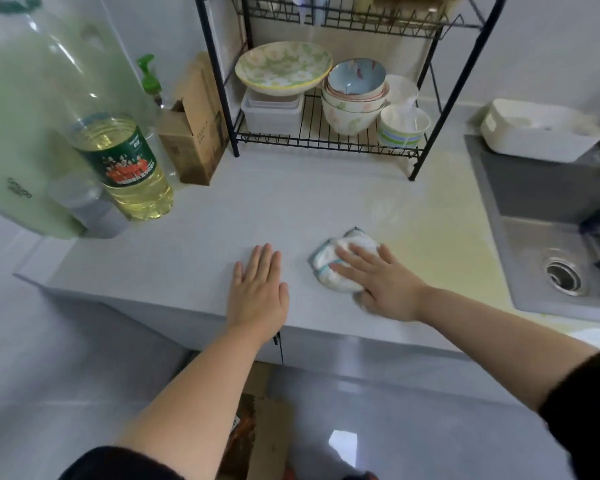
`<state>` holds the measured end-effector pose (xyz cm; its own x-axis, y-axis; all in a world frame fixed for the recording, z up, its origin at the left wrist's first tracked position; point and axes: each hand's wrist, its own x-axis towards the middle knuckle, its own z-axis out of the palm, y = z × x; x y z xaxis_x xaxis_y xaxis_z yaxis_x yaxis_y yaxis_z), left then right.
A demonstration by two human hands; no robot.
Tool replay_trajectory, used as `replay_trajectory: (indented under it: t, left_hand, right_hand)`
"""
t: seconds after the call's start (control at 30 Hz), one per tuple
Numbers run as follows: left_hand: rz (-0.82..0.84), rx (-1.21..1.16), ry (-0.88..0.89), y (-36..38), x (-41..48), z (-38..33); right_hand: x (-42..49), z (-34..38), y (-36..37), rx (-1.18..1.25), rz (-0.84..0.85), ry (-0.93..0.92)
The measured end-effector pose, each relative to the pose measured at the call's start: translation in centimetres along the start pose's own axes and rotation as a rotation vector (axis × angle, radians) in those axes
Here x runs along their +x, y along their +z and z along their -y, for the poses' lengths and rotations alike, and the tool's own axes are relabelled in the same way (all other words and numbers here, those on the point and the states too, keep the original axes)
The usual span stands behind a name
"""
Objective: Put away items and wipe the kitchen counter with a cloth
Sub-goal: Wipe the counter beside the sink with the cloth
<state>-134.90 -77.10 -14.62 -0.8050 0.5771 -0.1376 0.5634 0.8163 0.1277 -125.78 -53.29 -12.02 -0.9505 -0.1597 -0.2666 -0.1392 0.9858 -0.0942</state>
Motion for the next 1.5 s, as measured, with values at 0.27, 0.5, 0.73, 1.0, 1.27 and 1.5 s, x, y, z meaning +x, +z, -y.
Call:
replay_trajectory:
  t: [0.27, 0.5, 0.73, 1.0, 1.27, 1.5]
  left_hand:
    - [-0.014, -0.157, -0.271, -0.2, 0.8, -4.2]
    - [-0.13, -0.159, -0.021, 1.3, -0.3, -10.4]
    - [-0.155, -0.036, 0.005, 2.1, -0.1, -10.4]
    - [-0.167, -0.02, -0.003, 2.2, 0.3, -10.2]
    - [-0.154, 0.002, -0.012, 1.8, 0.1, -10.3]
    - [-0.134, 0.022, -0.012, 1.9, 0.2, -10.4]
  right_hand:
    - [1.2, 3.5, 1.0, 0.109, -0.115, 0.14]
    - [-8.5, -0.3, 4.4, 0.063, -0.184, -0.041]
    - [0.1, -3.0, 1.2, 0.123, -0.135, 0.238]
    - [2.0, -2.4, 0.0, 0.162, -0.088, 0.328]
    - [-11.8, -3.0, 4.0, 0.13, -0.121, 0.217]
    - [-7.3, -3.0, 2.9, 0.237, -0.131, 0.698]
